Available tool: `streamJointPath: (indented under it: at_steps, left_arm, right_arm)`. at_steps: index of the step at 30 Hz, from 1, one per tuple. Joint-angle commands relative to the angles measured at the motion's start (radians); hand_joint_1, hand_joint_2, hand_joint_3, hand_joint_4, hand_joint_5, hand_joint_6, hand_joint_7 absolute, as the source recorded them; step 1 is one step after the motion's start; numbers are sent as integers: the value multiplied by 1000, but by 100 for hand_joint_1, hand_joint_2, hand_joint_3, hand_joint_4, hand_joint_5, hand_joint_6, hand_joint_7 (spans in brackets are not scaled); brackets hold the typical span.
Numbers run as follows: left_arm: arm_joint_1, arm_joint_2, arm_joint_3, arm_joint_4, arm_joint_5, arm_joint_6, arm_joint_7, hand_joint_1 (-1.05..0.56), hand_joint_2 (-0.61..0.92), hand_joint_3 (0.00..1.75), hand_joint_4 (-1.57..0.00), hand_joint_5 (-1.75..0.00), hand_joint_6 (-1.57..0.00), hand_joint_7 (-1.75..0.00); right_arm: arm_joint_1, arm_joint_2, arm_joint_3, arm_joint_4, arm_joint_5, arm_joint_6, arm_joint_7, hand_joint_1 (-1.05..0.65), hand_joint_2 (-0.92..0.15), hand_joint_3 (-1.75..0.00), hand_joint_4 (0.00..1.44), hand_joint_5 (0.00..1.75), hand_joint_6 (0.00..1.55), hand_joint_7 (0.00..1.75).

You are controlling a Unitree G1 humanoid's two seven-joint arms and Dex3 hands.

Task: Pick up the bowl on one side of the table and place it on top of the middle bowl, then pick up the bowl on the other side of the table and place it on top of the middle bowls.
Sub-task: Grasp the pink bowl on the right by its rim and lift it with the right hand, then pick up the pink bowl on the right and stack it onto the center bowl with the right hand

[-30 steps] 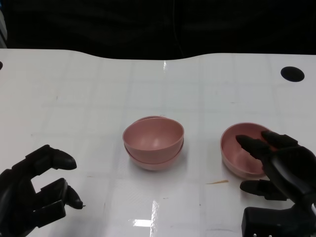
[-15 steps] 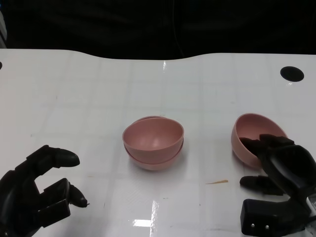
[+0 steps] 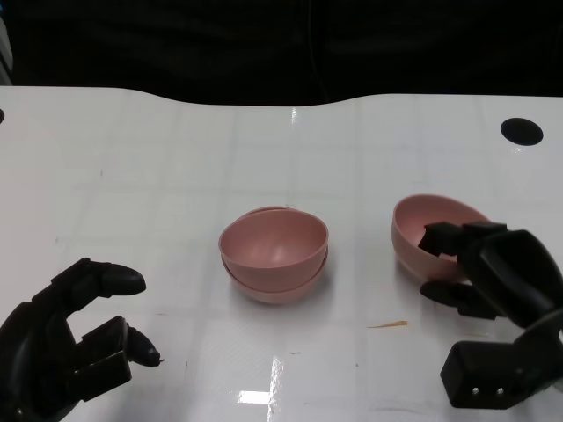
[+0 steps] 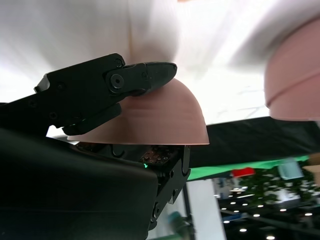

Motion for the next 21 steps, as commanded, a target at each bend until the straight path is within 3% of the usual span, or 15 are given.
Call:
streamJointPath:
  at_steps: [1, 5, 9, 12, 16, 21]
  left_arm:
    - [-12, 2, 1, -6, 10, 5, 13, 28, 92, 138, -55, -175, -25, -175]
    - [-15, 0, -1, -5, 14, 10, 21, 29, 92, 138, -55, -175, -25, -175]
    - [-18, -2, 0, -8, 18, 18, 30, 29, 92, 136, -55, -175, -25, -175]
    - [-22, 4, 1, -2, 17, 14, 18, 30, 92, 136, -54, -175, -24, -175]
    - [-22, 6, 0, 1, 19, 9, 12, 30, 92, 136, -53, -175, -24, -175]
    - [-25, 3, 1, 0, 16, 15, 15, 31, 92, 137, -53, -175, -23, -175]
  right_arm:
    - [-34, -80, -23, -159, 71, 26, 233, -25, -90, -37, 82, 175, 58, 175]
    - [-54, -132, -56, -333, 150, 75, 485, -24, -92, -34, 76, 175, 64, 160]
    - [-50, -138, -82, -419, 183, 120, 584, -26, -92, -28, 79, 175, 60, 172]
    - [-116, -122, -97, -500, 233, 160, 692, -28, -92, -27, 81, 175, 60, 174]
    - [-127, -115, -103, -526, 244, 178, 730, -29, -92, -28, 82, 175, 60, 175]
    - [-229, -33, -44, -483, 222, 142, 753, -28, -92, -31, 83, 175, 61, 175]
